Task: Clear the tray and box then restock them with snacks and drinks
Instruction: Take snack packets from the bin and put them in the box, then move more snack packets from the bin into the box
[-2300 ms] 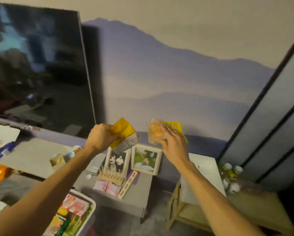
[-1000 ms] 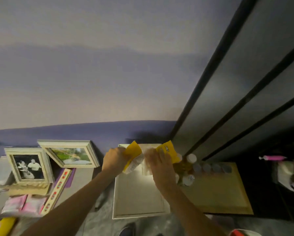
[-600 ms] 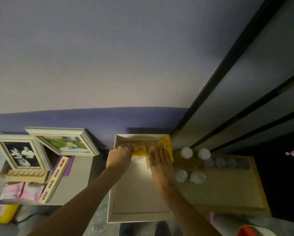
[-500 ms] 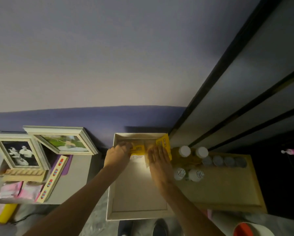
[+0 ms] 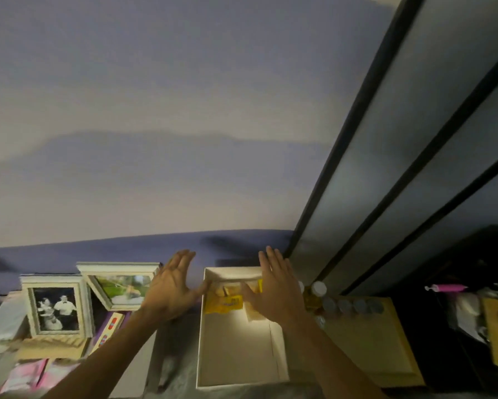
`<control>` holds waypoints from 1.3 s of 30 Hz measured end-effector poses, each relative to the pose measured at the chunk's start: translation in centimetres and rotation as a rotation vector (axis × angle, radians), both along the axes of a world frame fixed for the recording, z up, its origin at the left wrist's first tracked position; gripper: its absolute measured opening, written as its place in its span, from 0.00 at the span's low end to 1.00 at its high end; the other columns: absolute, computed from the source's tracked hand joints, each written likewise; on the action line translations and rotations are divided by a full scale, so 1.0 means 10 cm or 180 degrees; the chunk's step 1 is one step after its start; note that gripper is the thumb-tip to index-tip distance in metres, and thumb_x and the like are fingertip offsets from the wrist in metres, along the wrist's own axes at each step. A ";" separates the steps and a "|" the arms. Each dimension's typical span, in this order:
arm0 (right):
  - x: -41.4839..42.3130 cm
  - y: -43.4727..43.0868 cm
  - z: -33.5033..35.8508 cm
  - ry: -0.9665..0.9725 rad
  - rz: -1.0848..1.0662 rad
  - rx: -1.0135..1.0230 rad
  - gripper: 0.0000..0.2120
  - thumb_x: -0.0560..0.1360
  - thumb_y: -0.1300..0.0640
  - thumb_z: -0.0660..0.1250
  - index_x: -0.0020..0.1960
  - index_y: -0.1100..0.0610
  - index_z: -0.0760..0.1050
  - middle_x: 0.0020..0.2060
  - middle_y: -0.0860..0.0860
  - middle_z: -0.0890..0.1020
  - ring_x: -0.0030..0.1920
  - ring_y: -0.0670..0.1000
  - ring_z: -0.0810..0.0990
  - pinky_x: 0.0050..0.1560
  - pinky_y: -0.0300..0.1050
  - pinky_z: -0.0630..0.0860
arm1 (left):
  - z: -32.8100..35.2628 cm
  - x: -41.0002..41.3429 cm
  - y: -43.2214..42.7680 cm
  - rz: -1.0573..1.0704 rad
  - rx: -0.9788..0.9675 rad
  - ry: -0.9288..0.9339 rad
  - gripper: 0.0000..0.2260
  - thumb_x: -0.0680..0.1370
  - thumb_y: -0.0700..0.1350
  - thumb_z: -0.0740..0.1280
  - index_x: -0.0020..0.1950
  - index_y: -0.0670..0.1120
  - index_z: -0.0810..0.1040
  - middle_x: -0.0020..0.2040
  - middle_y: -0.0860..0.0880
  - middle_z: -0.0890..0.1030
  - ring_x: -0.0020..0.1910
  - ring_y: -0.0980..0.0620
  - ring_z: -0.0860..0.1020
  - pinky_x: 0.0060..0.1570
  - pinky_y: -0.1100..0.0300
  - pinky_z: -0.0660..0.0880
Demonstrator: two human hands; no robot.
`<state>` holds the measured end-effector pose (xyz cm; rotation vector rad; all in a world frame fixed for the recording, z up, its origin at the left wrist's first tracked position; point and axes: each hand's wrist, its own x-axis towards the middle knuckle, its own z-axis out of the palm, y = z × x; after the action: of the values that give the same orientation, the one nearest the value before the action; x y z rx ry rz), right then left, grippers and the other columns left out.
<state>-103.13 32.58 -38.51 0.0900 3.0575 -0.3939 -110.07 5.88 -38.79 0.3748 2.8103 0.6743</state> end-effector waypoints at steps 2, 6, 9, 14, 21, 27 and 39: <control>0.01 -0.06 0.30 -0.0036 0.0099 -0.0002 0.53 0.75 0.19 0.40 0.88 0.53 0.46 0.87 0.52 0.45 0.86 0.56 0.44 0.84 0.55 0.42 | 0.29 0.07 -0.22 0.0078 0.0021 0.0177 0.50 0.69 0.84 0.49 0.84 0.56 0.56 0.85 0.51 0.57 0.84 0.47 0.57 0.80 0.42 0.57; 0.04 -0.32 0.88 0.0300 0.0138 -0.0163 0.50 0.76 0.23 0.53 0.87 0.53 0.50 0.86 0.51 0.52 0.86 0.56 0.52 0.84 0.55 0.53 | 0.85 0.36 -0.71 0.0372 0.0060 0.0581 0.48 0.72 0.82 0.52 0.85 0.55 0.55 0.86 0.51 0.56 0.83 0.47 0.57 0.80 0.42 0.59; 0.05 -0.58 1.25 0.0538 0.0358 -0.0148 0.49 0.78 0.25 0.57 0.87 0.56 0.52 0.86 0.54 0.54 0.86 0.55 0.52 0.84 0.54 0.53 | 1.22 0.68 -1.10 0.0713 -0.0016 0.0956 0.46 0.75 0.80 0.53 0.85 0.53 0.57 0.85 0.49 0.58 0.84 0.46 0.57 0.79 0.40 0.60; 0.23 -1.10 1.76 0.0672 0.0853 -0.0197 0.51 0.78 0.24 0.56 0.87 0.58 0.49 0.86 0.56 0.50 0.86 0.58 0.49 0.84 0.56 0.51 | 1.75 1.53 -1.67 0.1479 -0.0202 0.1274 0.47 0.75 0.80 0.53 0.85 0.52 0.54 0.86 0.48 0.56 0.84 0.45 0.55 0.80 0.37 0.57; 0.81 -2.11 2.09 0.0572 0.1644 -0.0331 0.52 0.78 0.23 0.55 0.87 0.56 0.45 0.87 0.56 0.45 0.86 0.61 0.48 0.83 0.60 0.53 | 2.08 2.92 -2.38 0.2302 -0.0448 0.1414 0.49 0.73 0.82 0.52 0.84 0.51 0.55 0.85 0.46 0.58 0.83 0.43 0.59 0.80 0.37 0.59; 1.36 -3.18 2.06 0.0467 0.2234 -0.0452 0.50 0.79 0.26 0.56 0.87 0.56 0.45 0.86 0.57 0.49 0.86 0.60 0.49 0.83 0.59 0.53 | 2.08 3.98 -3.15 0.2946 -0.0581 0.1223 0.50 0.72 0.83 0.51 0.85 0.52 0.53 0.86 0.47 0.55 0.84 0.43 0.56 0.79 0.37 0.59; 2.05 -5.37 1.69 0.0178 0.3060 -0.0371 0.48 0.76 0.25 0.59 0.85 0.54 0.54 0.83 0.56 0.62 0.81 0.60 0.63 0.79 0.59 0.65 | 1.64 5.16 -4.75 0.3738 -0.0579 0.0667 0.50 0.71 0.83 0.53 0.83 0.51 0.60 0.82 0.45 0.64 0.78 0.42 0.68 0.75 0.40 0.68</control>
<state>-82.59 -21.14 -21.61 -1.3238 2.6762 -0.4720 -58.51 -41.58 -22.42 -1.3968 3.0267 0.5349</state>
